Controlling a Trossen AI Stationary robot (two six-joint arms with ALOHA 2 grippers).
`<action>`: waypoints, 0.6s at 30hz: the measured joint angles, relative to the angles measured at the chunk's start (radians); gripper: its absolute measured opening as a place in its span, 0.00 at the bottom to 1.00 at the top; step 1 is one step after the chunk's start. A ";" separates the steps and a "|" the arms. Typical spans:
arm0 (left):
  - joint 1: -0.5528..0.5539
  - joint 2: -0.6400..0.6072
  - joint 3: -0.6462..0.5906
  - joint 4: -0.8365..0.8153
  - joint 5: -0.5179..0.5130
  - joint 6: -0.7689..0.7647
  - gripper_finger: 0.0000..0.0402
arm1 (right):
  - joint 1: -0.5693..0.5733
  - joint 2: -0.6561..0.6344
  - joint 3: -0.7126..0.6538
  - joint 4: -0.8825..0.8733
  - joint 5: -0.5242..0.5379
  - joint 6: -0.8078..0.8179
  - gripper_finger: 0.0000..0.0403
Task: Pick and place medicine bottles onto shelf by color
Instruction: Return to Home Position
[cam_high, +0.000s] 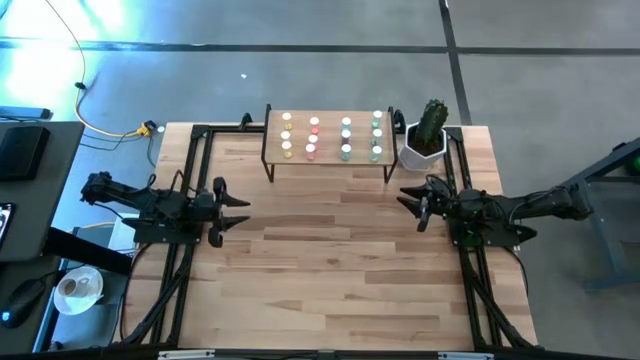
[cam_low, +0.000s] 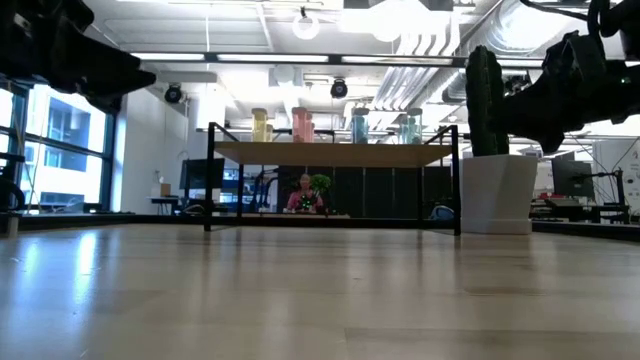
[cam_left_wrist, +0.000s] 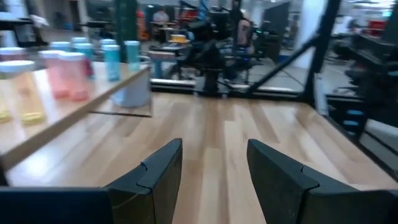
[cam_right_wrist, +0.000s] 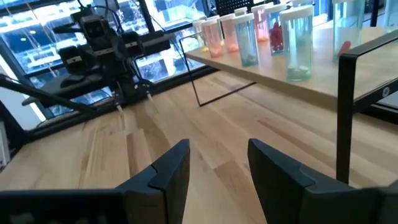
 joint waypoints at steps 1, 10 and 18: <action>0.000 0.001 0.000 -0.004 0.016 0.000 0.43 | 0.000 0.000 0.000 -0.002 0.000 -0.006 0.38; 0.000 0.005 0.000 -0.072 0.030 -0.008 0.43 | 0.000 0.002 0.000 -0.031 -0.001 -0.008 0.38; 0.000 0.005 0.000 -0.072 0.029 -0.008 0.43 | 0.000 0.002 0.000 -0.031 -0.001 -0.008 0.38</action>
